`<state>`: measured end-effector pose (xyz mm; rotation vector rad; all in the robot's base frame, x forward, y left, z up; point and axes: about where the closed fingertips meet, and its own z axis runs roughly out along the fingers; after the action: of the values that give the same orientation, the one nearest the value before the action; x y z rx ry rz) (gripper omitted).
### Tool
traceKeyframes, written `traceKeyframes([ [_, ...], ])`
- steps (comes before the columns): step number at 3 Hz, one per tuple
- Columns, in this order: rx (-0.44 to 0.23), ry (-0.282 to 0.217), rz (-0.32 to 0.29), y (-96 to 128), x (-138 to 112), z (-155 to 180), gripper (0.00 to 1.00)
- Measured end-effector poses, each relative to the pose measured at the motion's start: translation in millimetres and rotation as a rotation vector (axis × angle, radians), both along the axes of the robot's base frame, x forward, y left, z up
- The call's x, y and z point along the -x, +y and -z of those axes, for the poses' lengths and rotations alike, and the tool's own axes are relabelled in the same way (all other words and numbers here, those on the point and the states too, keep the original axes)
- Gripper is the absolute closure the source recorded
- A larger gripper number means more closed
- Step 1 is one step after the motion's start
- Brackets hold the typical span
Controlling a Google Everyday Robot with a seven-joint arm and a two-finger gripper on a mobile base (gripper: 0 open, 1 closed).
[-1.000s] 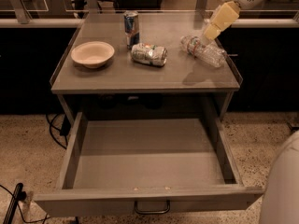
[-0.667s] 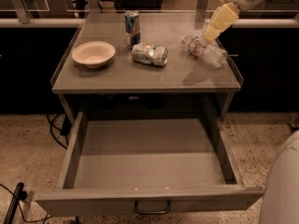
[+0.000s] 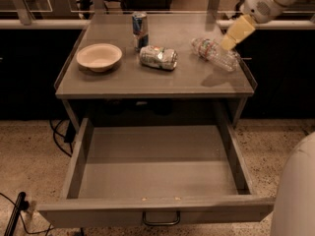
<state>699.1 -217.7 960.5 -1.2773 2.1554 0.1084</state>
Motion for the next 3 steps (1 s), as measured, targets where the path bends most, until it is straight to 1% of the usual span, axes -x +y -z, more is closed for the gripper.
traceKeyframes([
  [1, -0.002, 0.028, 0.114, -35, -10, 21, 0.0],
  [2, -0.018, 0.023, 0.198, -71, -29, 46, 0.0],
  [3, -0.055, -0.007, 0.131, -77, -47, 70, 0.0],
])
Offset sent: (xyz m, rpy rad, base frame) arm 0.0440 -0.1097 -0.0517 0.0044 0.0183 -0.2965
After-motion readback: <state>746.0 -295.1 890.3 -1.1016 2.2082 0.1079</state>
